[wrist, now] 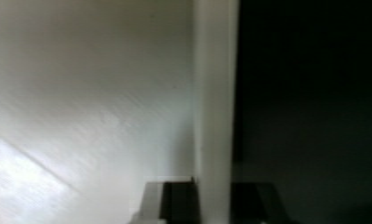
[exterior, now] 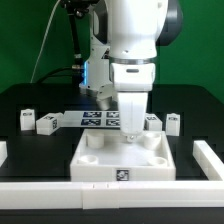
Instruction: Assemble one leg
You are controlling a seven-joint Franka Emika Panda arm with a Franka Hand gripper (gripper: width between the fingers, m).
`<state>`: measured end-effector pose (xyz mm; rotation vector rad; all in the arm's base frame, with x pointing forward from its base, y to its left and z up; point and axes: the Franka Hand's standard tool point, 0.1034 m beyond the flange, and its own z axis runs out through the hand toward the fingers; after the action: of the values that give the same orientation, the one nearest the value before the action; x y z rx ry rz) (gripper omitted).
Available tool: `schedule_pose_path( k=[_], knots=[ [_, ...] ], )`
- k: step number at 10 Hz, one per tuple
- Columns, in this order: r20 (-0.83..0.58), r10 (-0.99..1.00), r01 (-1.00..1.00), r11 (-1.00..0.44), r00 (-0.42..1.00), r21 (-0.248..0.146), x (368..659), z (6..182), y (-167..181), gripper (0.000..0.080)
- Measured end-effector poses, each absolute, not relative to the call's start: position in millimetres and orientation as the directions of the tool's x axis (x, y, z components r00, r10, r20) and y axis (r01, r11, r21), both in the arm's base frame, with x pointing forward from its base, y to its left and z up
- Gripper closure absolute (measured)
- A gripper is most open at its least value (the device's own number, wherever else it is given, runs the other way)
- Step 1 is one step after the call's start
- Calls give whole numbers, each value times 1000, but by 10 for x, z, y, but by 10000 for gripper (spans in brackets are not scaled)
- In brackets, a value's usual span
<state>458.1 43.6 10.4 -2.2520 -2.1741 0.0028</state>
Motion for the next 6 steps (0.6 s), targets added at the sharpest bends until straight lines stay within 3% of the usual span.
schedule_pose_path(
  k=[6],
  knots=[
    [9, 998, 998, -61, 61, 4, 4690, 103, 598, 739]
  ],
)
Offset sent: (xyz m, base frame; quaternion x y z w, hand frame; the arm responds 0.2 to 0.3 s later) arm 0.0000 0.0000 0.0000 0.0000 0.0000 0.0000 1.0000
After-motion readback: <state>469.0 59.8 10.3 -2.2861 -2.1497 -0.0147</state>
